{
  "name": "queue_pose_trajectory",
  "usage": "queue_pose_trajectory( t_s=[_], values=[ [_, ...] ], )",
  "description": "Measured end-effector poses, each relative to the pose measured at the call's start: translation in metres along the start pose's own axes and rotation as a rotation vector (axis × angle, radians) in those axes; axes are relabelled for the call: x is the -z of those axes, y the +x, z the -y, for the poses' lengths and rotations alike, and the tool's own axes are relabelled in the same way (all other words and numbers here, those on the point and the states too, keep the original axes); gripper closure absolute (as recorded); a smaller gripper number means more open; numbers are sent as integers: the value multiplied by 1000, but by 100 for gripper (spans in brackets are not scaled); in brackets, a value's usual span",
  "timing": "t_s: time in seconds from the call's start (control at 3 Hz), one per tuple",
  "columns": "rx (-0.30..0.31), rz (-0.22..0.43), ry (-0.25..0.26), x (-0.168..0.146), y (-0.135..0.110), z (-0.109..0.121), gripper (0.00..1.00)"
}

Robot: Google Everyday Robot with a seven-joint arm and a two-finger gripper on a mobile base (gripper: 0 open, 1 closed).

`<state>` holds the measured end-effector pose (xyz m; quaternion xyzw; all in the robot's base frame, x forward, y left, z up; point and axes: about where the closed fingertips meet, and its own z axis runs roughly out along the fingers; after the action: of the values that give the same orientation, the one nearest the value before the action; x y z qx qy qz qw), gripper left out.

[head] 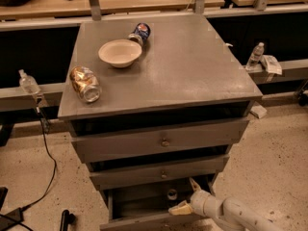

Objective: Pick redbull can from bottom drawer and place on counter

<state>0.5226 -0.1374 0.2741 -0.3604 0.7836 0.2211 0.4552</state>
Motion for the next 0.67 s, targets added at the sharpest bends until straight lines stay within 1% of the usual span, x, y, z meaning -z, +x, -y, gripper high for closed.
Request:
queue_pose_trajectory(
  t_s=[0.33, 0.67],
  values=[
    [-25, -15, 8, -13, 11, 8, 11],
    [-25, -15, 11, -21, 15, 13, 11]
  ],
)
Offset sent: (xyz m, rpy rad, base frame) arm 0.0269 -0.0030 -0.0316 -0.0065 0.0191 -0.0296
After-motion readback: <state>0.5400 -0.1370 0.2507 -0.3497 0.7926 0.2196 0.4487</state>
